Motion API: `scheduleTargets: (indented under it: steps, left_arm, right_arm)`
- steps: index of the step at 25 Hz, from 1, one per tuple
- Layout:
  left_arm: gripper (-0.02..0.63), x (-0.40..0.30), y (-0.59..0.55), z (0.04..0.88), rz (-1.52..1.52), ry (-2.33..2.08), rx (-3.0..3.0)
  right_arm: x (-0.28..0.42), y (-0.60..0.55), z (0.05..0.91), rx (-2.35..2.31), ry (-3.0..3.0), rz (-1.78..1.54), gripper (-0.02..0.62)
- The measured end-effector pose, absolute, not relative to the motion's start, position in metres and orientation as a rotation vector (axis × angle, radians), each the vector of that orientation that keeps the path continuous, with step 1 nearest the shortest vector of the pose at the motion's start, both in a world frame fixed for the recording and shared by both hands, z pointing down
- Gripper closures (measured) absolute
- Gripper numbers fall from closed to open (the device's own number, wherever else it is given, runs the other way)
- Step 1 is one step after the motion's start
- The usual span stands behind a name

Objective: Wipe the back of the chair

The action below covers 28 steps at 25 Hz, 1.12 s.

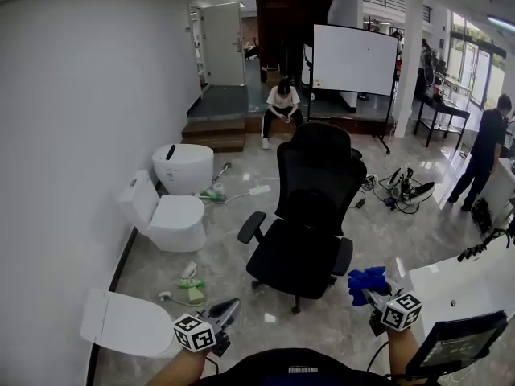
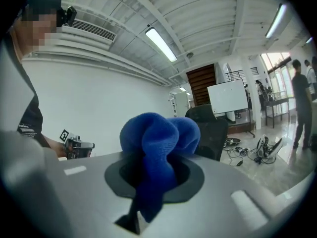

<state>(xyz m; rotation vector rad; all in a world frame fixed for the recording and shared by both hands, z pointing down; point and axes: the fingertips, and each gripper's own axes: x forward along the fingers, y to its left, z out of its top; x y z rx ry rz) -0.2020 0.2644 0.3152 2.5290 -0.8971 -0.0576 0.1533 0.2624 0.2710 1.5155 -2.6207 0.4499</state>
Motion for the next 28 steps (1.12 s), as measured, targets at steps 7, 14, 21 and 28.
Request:
scheduleTargets:
  steps: [7, 14, 21, 28]
  left_arm:
    - [0.601, -0.236, 0.181, 0.316, -0.052, -0.873, 2.552]
    - [0.601, -0.234, 0.112, 0.326, -0.031, -0.928, 2.540]
    - [0.601, -0.191, 0.026, 0.336, 0.025, -1.039, 2.492]
    - [0.601, -0.146, -0.057, 0.368, 0.137, -1.099, 2.442]
  right_arm:
    - [0.110, 0.182, 0.267, 1.517, -2.618, 0.426, 0.531]
    - [0.113, 0.104, 0.282, 1.468, -2.657, 0.438, 0.531]
    - [0.154, -0.018, 0.282, 1.363, -2.747, 0.404, 0.531]
    - [0.184, -0.123, 0.273, 1.261, -2.814, 0.313, 0.531]
